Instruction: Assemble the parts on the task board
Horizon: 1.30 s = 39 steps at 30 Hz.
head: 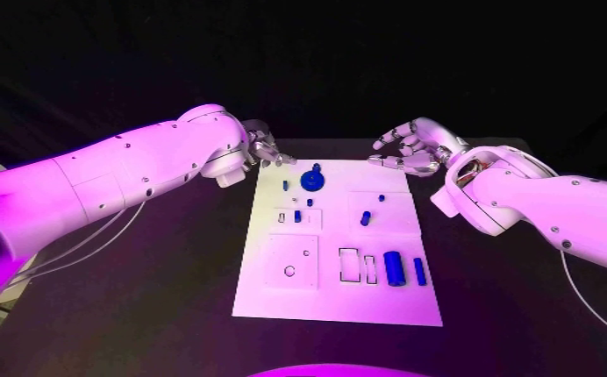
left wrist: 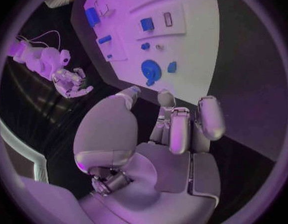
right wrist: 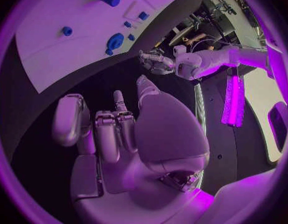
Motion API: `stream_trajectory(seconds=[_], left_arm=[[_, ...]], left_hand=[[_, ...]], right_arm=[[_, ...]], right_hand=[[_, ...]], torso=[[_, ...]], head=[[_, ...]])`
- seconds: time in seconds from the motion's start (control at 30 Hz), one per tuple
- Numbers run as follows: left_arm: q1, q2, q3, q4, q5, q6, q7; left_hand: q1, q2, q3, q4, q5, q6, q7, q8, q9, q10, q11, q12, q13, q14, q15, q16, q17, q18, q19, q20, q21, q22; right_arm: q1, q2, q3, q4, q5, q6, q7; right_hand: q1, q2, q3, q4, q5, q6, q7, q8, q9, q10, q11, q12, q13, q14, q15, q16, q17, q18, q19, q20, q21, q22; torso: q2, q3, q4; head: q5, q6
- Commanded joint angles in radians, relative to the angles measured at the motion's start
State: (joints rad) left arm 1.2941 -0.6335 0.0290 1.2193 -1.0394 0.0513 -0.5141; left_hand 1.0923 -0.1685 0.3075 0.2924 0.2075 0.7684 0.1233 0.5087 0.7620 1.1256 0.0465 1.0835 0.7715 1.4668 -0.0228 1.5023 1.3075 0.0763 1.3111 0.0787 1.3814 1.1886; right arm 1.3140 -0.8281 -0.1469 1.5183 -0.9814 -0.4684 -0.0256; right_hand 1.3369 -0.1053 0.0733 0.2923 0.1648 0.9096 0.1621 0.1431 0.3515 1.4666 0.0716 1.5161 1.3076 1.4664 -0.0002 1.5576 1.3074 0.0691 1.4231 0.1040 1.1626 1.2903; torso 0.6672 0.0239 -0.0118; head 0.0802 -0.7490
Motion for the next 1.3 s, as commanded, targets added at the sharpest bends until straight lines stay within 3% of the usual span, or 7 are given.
stream_trajectory(seconds=[0.03, 0.3, 0.53, 0.87, 1.07, 1.3], left_arm=[[0.004, 0.023, -0.002, -0.042, -0.021, 0.036, 0.045], [0.004, 0.081, -0.020, -0.144, -0.027, 0.138, 0.046], [0.004, 0.115, -0.035, -0.205, -0.022, 0.174, 0.049], [0.001, 0.137, -0.048, -0.243, -0.007, 0.189, 0.052], [0.001, 0.140, -0.052, -0.256, 0.007, 0.201, 0.053], [0.001, 0.146, -0.058, -0.265, 0.026, 0.214, 0.056]], left_hand=[[0.011, 0.002, -0.008, -0.001, 0.005, 0.009, 0.002, -0.002, -0.004, 0.003, 0.001, 0.006, 0.005, 0.059, 0.007, 0.003, 0.139, 0.009, 0.003, 0.005, 0.002, 0.008], [0.016, 0.008, -0.012, 0.000, 0.004, 0.024, -0.002, 0.000, -0.010, 0.017, -0.001, 0.021, 0.023, 0.064, 0.006, 0.010, 0.152, 0.006, 0.015, 0.007, 0.010, 0.024], [0.020, 0.021, -0.014, 0.000, 0.005, 0.043, -0.006, 0.005, -0.015, 0.028, -0.005, 0.034, 0.038, 0.065, 0.003, 0.013, 0.155, 0.005, 0.019, 0.006, 0.013, 0.030], [0.020, 0.021, -0.014, 0.000, 0.005, 0.044, -0.006, 0.005, -0.015, 0.029, -0.005, 0.035, 0.038, 0.066, 0.003, 0.014, 0.156, 0.005, 0.019, 0.006, 0.013, 0.030], [0.020, 0.027, -0.013, 0.000, 0.006, 0.048, -0.007, 0.006, -0.017, 0.033, -0.006, 0.040, 0.045, 0.067, 0.002, 0.016, 0.161, 0.004, 0.023, 0.006, 0.016, 0.035], [0.024, 0.032, -0.012, -0.001, 0.006, 0.053, -0.009, 0.008, -0.018, 0.037, -0.007, 0.045, 0.049, 0.069, 0.001, 0.019, 0.166, 0.002, 0.027, 0.005, 0.019, 0.041]], right_arm=[[0.000, 0.001, 0.000, 0.001, -0.004, 0.000, 0.012], [0.000, 0.002, 0.000, 0.003, -0.001, 0.001, 0.011], [0.000, 0.005, 0.000, 0.001, 0.000, -0.003, 0.013], [0.000, 0.006, 0.000, 0.001, 0.000, -0.016, 0.020], [0.001, 0.007, 0.000, 0.001, 0.003, -0.027, 0.028], [0.001, 0.008, 0.000, 0.000, 0.005, -0.033, 0.032]], right_hand=[[-0.010, 0.002, -0.007, 0.000, 0.003, -0.007, 0.000, -0.003, 0.000, 0.054, 0.007, -0.002, 0.214, 0.090, 0.004, -0.006, 0.204, 0.016, -0.003, 0.000, -0.003, 0.000], [-0.011, 0.003, -0.008, -0.001, 0.004, -0.008, 0.000, -0.003, 0.000, 0.055, 0.007, -0.002, 0.214, 0.090, 0.004, -0.006, 0.204, 0.016, -0.003, 0.000, -0.003, 0.000], [-0.011, 0.003, -0.008, -0.001, 0.004, -0.008, 0.000, -0.003, 0.000, 0.052, 0.007, -0.004, 0.212, 0.089, 0.004, -0.007, 0.200, 0.017, -0.005, 0.000, -0.009, -0.004], [-0.011, 0.003, -0.008, -0.001, 0.005, -0.008, 0.000, -0.003, 0.000, 0.050, 0.007, -0.007, 0.210, 0.087, 0.004, -0.010, 0.192, 0.019, -0.009, 0.000, -0.020, -0.011], [-0.007, 0.006, -0.009, -0.002, 0.008, -0.012, 0.000, -0.004, 0.000, 0.030, 0.007, -0.030, 0.190, 0.075, 0.003, -0.028, 0.147, 0.032, -0.036, 0.000, -0.090, -0.057], [-0.006, 0.007, -0.009, -0.003, 0.009, -0.012, 0.001, -0.004, -0.001, 0.027, 0.007, -0.034, 0.187, 0.074, 0.003, -0.030, 0.142, 0.033, -0.038, 0.000, -0.097, -0.061]], torso=[[0.000, 0.0015, -0.0017], [0.004, 0.0011, -0.0029], [0.004, 0.0005, -0.0042], [0.003, -0.0005, -0.0030], [0.001, 0.0009, -0.0010], [0.002, 0.0003, -0.0033]], head=[[0.001, -0.001], [0.002, -0.002], [0.003, -0.005], [0.002, -0.009], [0.001, -0.010], [0.004, -0.009]])
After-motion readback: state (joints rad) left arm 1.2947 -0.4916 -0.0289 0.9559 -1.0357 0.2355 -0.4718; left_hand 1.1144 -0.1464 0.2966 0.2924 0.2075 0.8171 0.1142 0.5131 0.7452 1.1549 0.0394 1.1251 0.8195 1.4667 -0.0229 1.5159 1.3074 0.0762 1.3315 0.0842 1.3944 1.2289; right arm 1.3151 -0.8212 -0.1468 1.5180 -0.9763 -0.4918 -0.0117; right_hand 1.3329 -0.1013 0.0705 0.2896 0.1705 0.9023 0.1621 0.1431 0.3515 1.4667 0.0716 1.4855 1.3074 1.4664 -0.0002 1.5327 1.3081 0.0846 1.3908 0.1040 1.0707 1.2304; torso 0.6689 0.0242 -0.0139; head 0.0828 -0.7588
